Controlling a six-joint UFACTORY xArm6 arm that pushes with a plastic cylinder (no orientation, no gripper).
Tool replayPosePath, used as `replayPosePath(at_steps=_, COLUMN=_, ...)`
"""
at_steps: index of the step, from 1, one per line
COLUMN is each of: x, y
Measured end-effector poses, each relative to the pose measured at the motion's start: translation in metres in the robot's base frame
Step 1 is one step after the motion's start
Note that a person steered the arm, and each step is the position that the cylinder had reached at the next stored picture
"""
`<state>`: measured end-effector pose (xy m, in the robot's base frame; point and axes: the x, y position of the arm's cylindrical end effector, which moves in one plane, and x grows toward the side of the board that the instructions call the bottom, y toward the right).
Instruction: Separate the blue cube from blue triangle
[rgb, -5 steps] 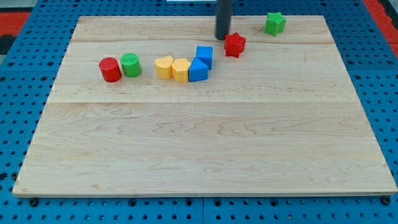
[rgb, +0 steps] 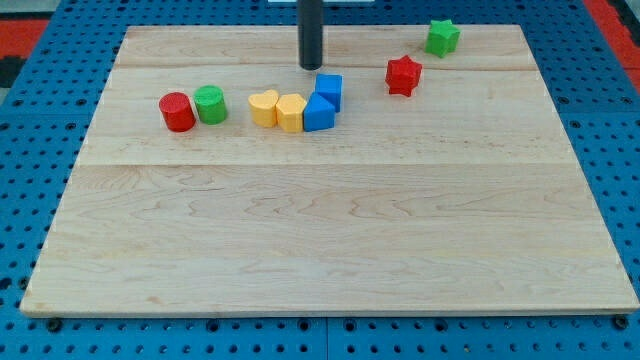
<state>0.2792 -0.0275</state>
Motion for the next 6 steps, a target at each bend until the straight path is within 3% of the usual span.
replayPosePath(at_steps=2, x=0.056, y=0.015)
replayPosePath(at_steps=4, x=0.074, y=0.049)
replayPosePath(at_steps=6, x=0.086, y=0.028)
